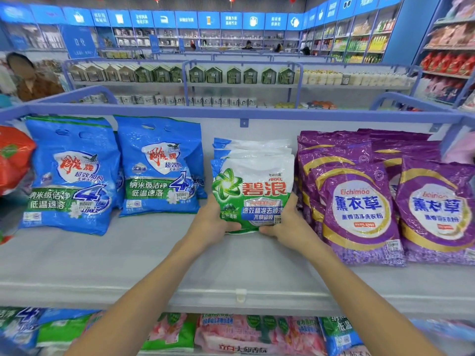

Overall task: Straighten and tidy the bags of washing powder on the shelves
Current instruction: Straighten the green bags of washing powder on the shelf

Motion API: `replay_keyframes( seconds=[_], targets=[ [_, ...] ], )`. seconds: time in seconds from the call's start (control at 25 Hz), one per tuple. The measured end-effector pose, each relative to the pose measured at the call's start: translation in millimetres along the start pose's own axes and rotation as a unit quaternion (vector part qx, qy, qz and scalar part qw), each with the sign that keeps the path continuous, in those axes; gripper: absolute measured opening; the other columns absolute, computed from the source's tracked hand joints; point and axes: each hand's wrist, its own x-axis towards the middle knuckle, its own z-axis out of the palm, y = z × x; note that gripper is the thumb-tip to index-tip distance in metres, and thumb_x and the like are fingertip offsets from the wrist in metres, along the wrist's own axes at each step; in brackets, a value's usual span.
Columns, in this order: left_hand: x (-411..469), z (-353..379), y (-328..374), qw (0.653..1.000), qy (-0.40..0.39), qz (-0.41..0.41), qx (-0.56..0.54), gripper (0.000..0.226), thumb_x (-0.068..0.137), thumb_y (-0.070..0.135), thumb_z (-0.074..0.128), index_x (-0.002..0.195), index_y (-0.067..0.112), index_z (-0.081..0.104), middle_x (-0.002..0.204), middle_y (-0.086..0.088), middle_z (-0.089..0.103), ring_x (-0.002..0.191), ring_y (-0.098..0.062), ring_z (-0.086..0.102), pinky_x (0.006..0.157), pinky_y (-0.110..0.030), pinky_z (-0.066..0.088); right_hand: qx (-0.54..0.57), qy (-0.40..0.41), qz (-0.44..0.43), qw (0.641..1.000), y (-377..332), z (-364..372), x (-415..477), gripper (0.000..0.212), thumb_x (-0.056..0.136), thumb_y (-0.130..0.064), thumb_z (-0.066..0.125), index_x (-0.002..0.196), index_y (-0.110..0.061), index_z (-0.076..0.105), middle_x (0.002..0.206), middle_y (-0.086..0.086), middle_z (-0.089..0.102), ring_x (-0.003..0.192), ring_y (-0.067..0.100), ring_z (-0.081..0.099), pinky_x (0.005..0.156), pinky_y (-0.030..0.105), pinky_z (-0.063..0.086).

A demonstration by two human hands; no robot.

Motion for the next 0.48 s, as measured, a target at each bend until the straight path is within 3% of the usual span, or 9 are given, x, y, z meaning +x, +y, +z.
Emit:
replay_keyframes(
  seconds=[0.12, 0.24, 0.32, 0.48],
  targets=[
    [5, 1, -6, 1.0, 0.018, -0.015, 0.014, 0.084, 0.078, 0.015, 0.088, 0.144, 0.017, 0.036, 0.134, 0.002, 0.061, 0.123, -0.018, 0.056, 0.091, -0.024, 0.039, -0.005, 0.013, -0.006, 1.0, -2, 1, 2, 0.094, 0.077, -0.02, 0.087, 0.139, -0.018, 0.016, 0.14, 0.002, 0.049, 0.128, 0.02, 0.05, 0.108, 0.039, 0.043],
    [1, -2, -6, 0.999, 0.02, -0.012, 0.04, 0.088, 0.077, 0.022, 0.088, 0.147, 0.017, 0.033, 0.138, -0.004, 0.061, 0.128, -0.027, 0.055, 0.091, -0.027, 0.041, -0.024, 0.019, -0.005, 1.0, -1, -4, -6, 0.084, 0.077, -0.027, 0.087, 0.129, -0.025, 0.021, 0.136, -0.002, 0.055, 0.122, 0.02, 0.055, 0.098, 0.038, 0.047],
    [-5, -4, -6, 0.998, 0.015, -0.01, 0.055, 0.086, 0.079, 0.022, 0.086, 0.147, 0.016, 0.033, 0.136, -0.007, 0.062, 0.126, -0.029, 0.056, 0.091, -0.029, 0.043, -0.034, 0.031, 0.004, 0.999, -2, -3, -13, 0.086, 0.076, -0.032, 0.085, 0.135, -0.02, 0.023, 0.135, -0.001, 0.056, 0.121, 0.022, 0.057, 0.096, 0.04, 0.049],
    [-25, -12, -13, 0.992, 0.006, 0.02, 0.127, 0.058, 0.089, 0.024, 0.071, 0.138, 0.014, 0.043, 0.125, -0.013, 0.067, 0.114, -0.035, 0.062, 0.088, -0.038, 0.052, -0.062, 0.062, 0.024, 0.996, -5, 7, -31, 0.076, 0.072, -0.045, 0.072, 0.136, -0.028, 0.035, 0.131, 0.0, 0.058, 0.116, 0.024, 0.062, 0.095, 0.046, 0.053]
  ],
)
